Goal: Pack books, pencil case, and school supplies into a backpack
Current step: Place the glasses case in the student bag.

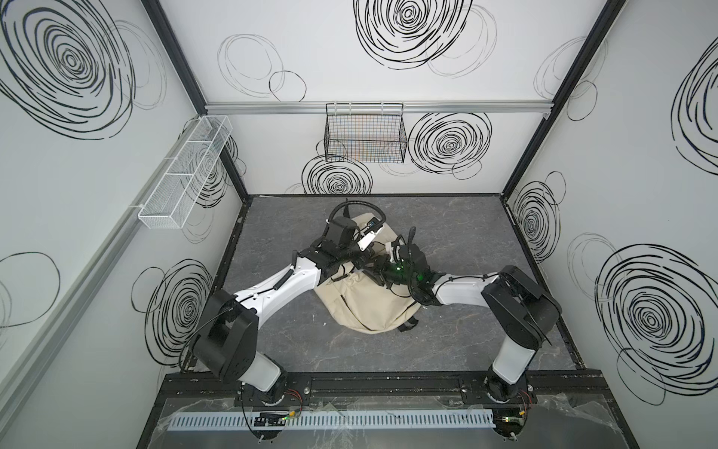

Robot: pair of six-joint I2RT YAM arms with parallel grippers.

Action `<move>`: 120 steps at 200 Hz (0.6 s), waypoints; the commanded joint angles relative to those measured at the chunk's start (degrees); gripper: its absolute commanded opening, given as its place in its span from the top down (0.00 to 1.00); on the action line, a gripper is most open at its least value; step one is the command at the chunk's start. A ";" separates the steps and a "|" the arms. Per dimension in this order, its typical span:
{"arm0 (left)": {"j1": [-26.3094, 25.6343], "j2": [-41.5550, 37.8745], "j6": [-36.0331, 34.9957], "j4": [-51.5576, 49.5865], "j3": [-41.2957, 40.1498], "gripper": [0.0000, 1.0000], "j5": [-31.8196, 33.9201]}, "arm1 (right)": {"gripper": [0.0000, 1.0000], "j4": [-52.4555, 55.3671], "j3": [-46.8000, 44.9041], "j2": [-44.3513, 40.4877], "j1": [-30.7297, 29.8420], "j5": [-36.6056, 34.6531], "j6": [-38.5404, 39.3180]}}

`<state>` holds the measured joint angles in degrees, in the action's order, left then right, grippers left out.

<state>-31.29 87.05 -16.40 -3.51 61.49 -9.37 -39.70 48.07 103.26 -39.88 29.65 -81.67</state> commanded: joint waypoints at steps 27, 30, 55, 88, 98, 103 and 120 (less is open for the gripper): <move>-0.37 -2.56 1.26 4.65 0.47 1.00 -3.40 | 0.68 -5.79 6.80 6.59 -0.54 0.57 -0.71; -0.36 -2.58 1.22 4.65 0.47 1.00 -3.46 | 0.68 -6.02 7.04 6.91 -0.57 0.63 -0.77; -0.41 -2.76 1.35 4.82 0.30 1.00 -3.52 | 0.65 -7.25 9.15 9.59 -1.12 2.43 -1.11; -0.39 -2.63 0.90 4.59 0.20 1.00 -2.95 | 0.53 -4.56 9.03 8.61 -1.28 3.78 0.97; -0.39 -2.58 0.70 4.46 0.23 1.00 -2.61 | 0.51 -2.18 7.46 6.65 -1.04 3.07 2.44; -0.35 -2.58 0.73 4.44 0.23 1.00 -2.42 | 0.50 -0.86 6.66 5.52 -0.84 2.77 3.35; -0.31 -2.63 0.59 4.56 0.03 1.00 -2.22 | 0.46 6.30 4.24 0.38 -0.08 1.79 8.22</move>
<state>-30.79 87.02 -15.99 -3.77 61.17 -8.25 -41.01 54.76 110.26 -40.64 31.59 -78.81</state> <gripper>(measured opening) 0.058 0.523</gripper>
